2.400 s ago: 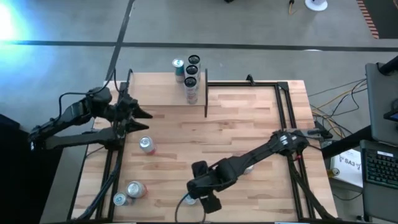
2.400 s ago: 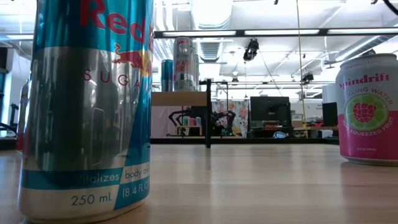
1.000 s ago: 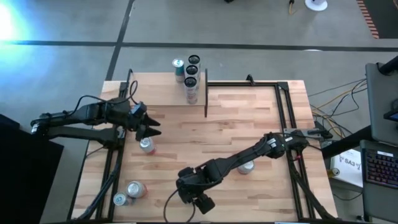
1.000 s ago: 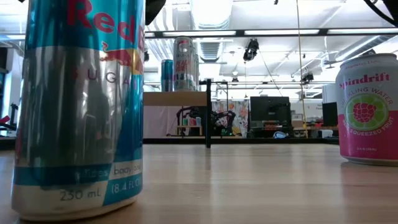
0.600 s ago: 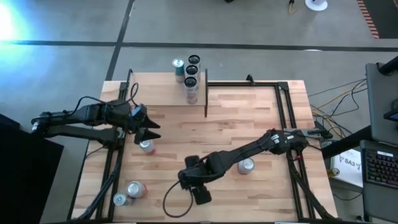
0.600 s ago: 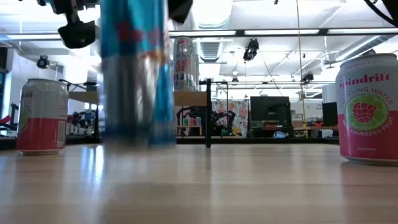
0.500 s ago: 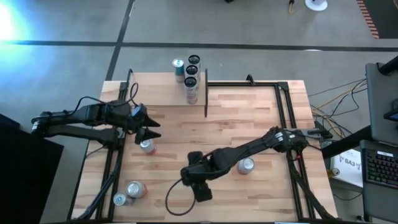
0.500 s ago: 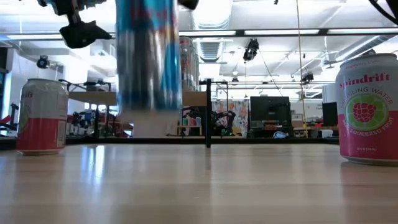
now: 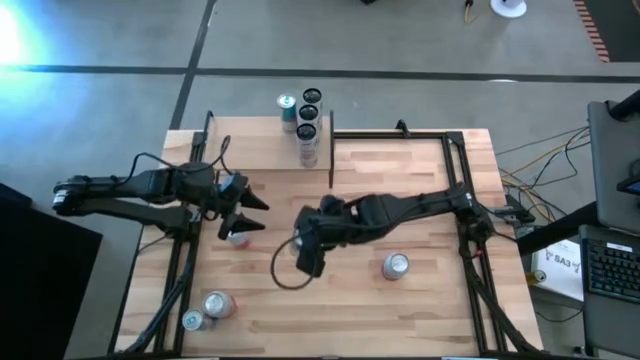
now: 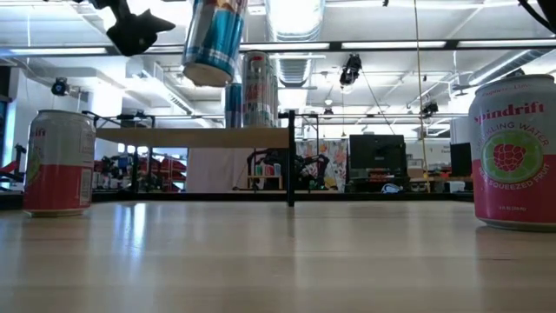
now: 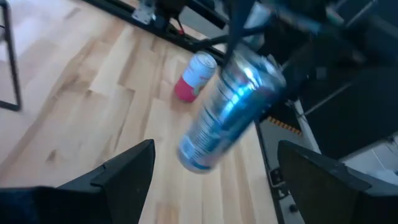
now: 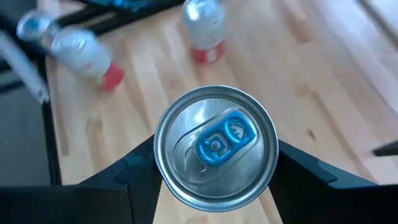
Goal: Place canned beverage on shelf
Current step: Put the right blue soda can on the shelf aligned with the other blue soda can
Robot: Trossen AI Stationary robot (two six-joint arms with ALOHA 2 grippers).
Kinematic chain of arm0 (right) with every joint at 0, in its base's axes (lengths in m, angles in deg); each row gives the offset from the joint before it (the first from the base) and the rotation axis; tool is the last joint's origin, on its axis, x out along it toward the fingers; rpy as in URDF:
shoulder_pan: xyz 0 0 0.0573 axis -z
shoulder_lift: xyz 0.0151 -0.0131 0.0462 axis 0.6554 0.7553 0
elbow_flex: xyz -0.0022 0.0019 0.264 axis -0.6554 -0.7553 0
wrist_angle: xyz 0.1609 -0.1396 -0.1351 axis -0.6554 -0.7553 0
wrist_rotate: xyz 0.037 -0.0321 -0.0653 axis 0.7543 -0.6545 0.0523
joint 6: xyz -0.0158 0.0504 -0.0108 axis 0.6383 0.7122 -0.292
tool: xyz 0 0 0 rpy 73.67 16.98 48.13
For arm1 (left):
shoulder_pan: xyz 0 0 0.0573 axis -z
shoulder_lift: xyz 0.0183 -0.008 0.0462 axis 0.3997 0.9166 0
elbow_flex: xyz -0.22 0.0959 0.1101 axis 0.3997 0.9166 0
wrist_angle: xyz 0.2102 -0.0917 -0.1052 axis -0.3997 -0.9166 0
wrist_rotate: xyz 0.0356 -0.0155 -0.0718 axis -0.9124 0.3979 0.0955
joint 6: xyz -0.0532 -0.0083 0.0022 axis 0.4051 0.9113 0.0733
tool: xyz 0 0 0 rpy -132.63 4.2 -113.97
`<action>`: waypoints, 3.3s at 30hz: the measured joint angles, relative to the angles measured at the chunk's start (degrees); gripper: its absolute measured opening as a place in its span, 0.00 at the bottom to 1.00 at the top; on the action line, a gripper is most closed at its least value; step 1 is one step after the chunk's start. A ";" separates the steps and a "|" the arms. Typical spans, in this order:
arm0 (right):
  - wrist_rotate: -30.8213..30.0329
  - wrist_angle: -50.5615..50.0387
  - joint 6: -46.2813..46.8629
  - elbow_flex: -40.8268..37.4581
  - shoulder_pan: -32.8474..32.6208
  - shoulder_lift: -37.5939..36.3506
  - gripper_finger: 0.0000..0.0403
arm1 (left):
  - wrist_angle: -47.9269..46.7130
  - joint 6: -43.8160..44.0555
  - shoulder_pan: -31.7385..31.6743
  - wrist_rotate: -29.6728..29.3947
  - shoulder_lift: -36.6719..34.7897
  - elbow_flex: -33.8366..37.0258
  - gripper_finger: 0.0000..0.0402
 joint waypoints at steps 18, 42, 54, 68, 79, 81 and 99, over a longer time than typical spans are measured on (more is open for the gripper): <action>7.44 8.02 5.56 0.00 5.49 -0.67 0.58 | 12.48 -5.54 0.11 7.90 10.53 0.00 0.78; 10.44 10.81 9.20 0.00 8.93 -0.62 0.58 | 15.96 -9.40 -2.11 8.09 12.74 0.00 0.74; 9.52 8.84 9.31 -0.83 8.86 -0.60 0.58 | 15.80 -12.22 -3.76 8.29 13.47 0.00 0.35; 3.21 1.70 -4.45 0.33 11.09 -10.54 0.77 | 15.95 -18.21 -16.16 7.64 10.49 0.02 0.41; -11.14 -3.71 -11.28 0.26 11.49 -21.49 0.68 | 16.41 -30.88 -32.61 12.04 12.36 0.00 0.43; -12.42 -6.26 -9.88 0.24 11.48 -22.27 0.66 | 17.82 -31.12 -35.81 17.04 14.80 0.02 0.43; -13.84 -17.92 -5.24 -0.02 11.48 -22.83 0.60 | 37.97 -33.71 -47.05 29.32 31.08 0.00 0.43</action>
